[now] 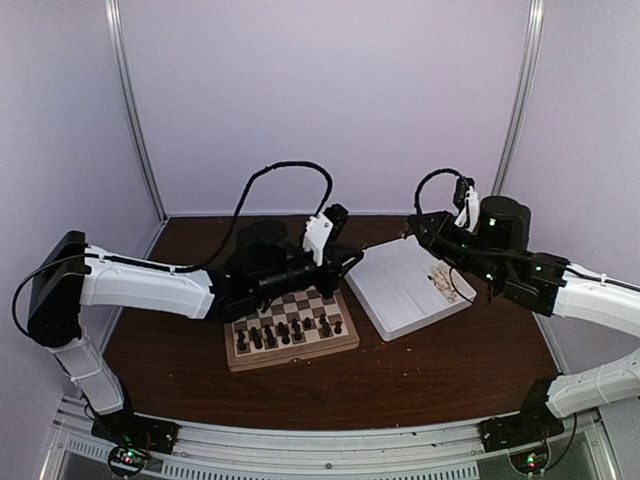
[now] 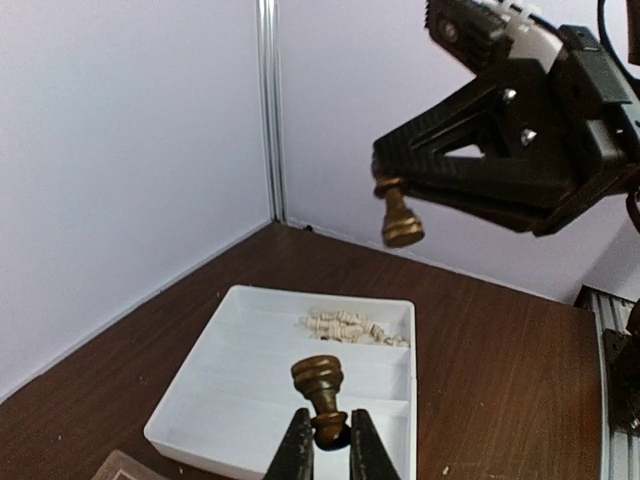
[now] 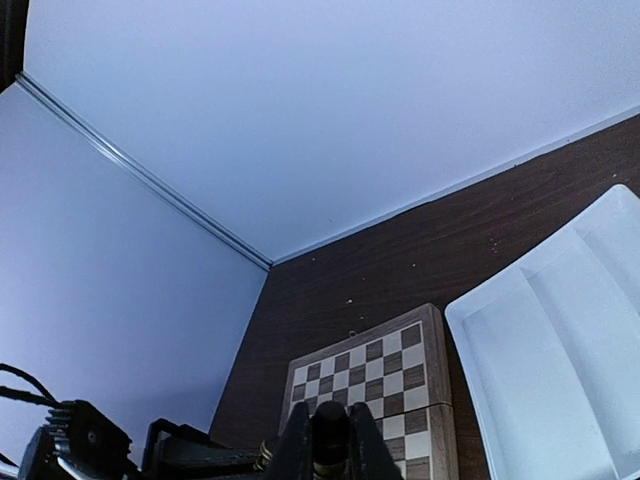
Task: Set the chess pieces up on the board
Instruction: Pick up the chess piece from the storage box, then place the chess piece on the chessboard.
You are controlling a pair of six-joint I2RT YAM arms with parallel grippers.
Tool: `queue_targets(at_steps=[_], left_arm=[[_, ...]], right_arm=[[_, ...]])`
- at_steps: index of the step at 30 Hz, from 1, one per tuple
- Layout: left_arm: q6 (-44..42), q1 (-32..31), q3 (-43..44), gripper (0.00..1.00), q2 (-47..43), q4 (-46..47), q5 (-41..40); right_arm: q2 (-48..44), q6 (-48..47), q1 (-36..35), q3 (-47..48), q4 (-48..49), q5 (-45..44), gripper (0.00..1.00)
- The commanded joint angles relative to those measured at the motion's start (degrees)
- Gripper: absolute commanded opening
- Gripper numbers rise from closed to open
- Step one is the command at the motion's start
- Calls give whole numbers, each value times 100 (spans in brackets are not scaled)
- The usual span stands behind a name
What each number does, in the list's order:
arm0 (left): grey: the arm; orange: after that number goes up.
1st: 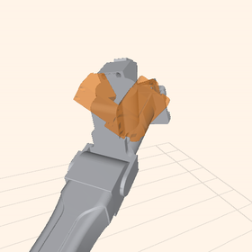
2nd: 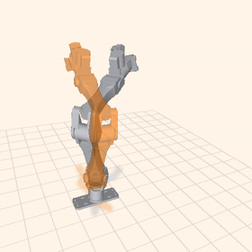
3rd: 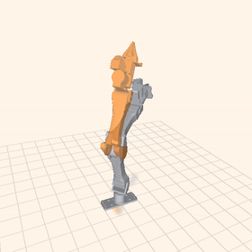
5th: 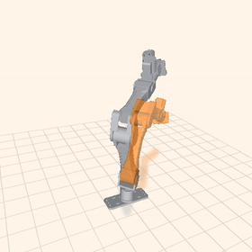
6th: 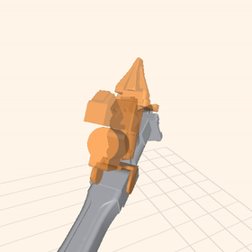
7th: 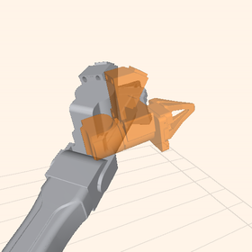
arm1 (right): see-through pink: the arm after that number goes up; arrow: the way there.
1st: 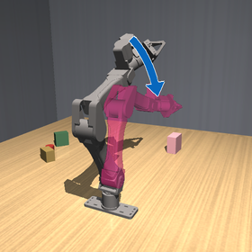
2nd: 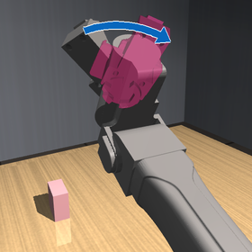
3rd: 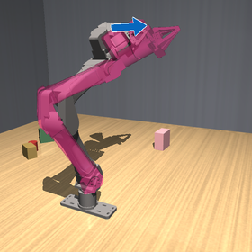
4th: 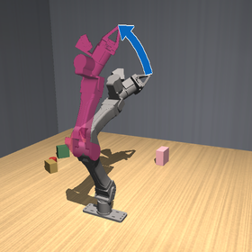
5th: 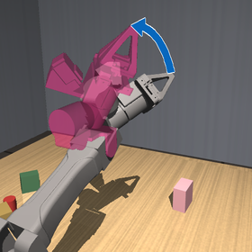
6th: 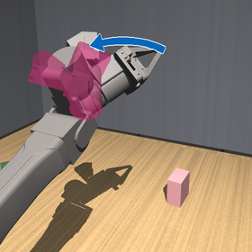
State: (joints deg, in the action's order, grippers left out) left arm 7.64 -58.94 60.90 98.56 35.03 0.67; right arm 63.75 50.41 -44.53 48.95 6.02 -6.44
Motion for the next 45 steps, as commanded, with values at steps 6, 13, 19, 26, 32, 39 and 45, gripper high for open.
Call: queue_targets(at_steps=[6,13,19,26,32,39,45], left_arm=[[919,63,1625,0,-339,-5331,-67],[1454,449,2577,0,290,-6977,948],[1353,558,3758,0,1157,-8124,1159],[1140,608,4933,0,2091,-9279,916],[884,623,6134,0,2873,-10367,889],[844,639,6536,0,3168,-10718,704],[793,664,6700,0,3422,-10720,859]], right_arm=[[-1005,-2466,34,-530,-1075,-812,7],[-830,-3003,38,-934,-731,-842,6],[-626,-3109,43,-1218,-270,-708,6],[-75,-3209,96,-1325,141,-672,4],[255,-3186,153,-1385,472,-524,3],[402,-2979,182,-1658,890,-561,3],[458,-2959,193,-1795,1026,-687,3]])
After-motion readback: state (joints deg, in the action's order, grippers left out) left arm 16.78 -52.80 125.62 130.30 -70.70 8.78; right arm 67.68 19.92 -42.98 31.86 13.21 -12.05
